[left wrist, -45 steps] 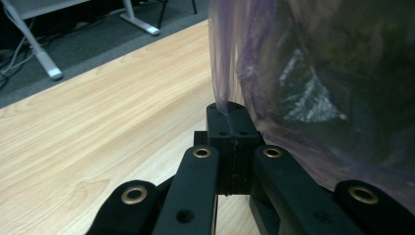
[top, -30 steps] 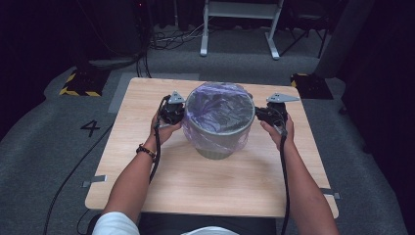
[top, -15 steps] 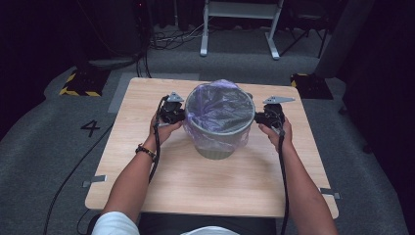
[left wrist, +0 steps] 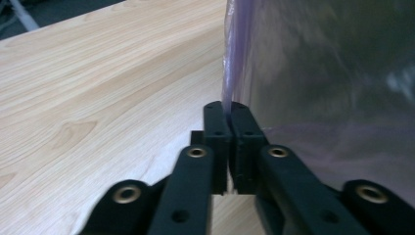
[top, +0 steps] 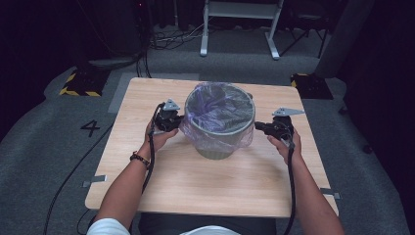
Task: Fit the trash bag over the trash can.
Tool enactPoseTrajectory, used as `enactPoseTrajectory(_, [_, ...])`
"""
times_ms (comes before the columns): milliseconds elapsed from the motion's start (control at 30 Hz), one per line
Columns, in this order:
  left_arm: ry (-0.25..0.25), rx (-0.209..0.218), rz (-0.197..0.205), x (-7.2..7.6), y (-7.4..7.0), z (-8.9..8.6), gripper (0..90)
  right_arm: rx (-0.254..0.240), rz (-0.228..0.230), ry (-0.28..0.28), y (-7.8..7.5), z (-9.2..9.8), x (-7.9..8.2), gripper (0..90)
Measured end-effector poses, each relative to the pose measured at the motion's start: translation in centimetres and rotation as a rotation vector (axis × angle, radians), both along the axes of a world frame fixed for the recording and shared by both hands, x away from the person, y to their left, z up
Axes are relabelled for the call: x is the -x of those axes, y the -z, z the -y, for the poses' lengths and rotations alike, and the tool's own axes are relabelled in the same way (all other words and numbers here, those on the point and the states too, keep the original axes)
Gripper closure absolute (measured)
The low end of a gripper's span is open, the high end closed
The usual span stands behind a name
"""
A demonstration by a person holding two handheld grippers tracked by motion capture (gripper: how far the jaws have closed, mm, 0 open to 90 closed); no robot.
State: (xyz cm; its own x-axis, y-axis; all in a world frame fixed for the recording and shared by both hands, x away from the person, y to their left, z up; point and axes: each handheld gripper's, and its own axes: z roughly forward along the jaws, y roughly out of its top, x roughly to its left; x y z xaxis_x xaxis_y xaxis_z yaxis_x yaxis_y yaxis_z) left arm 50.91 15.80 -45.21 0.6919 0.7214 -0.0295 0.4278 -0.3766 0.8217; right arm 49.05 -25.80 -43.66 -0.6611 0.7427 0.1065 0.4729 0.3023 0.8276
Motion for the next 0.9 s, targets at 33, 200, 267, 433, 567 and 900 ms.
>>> enactPoseTrajectory(33, [0.0,0.0,0.0,0.0,0.0,0.0,81.2,0.0,0.0,0.0,0.0,0.0,0.0,90.0])
enactPoseTrajectory(200, [-0.011,0.011,0.045,1.6,-0.3,-0.7,68.1,-0.044,0.065,-0.022,-0.1,1.0,1.3,80.8])
enactPoseTrajectory(267, [0.0,0.0,0.077,2.4,-0.6,-1.0,57.7,-0.058,0.122,-0.035,-0.4,1.4,2.2,69.9])
enactPoseTrajectory(433, [-0.028,-0.041,0.115,4.2,-1.3,-2.1,34.3,-0.043,0.183,-0.062,-0.8,1.5,3.5,49.1])
enactPoseTrajectory(567, [0.019,0.011,0.127,5.8,-1.6,-3.3,29.8,-0.012,0.221,-0.143,-1.0,0.5,4.9,33.7])
enactPoseTrajectory(900, [0.136,-0.012,0.207,10.4,-2.3,-2.7,21.6,0.135,0.367,-0.152,-1.2,-2.9,6.8,24.6])
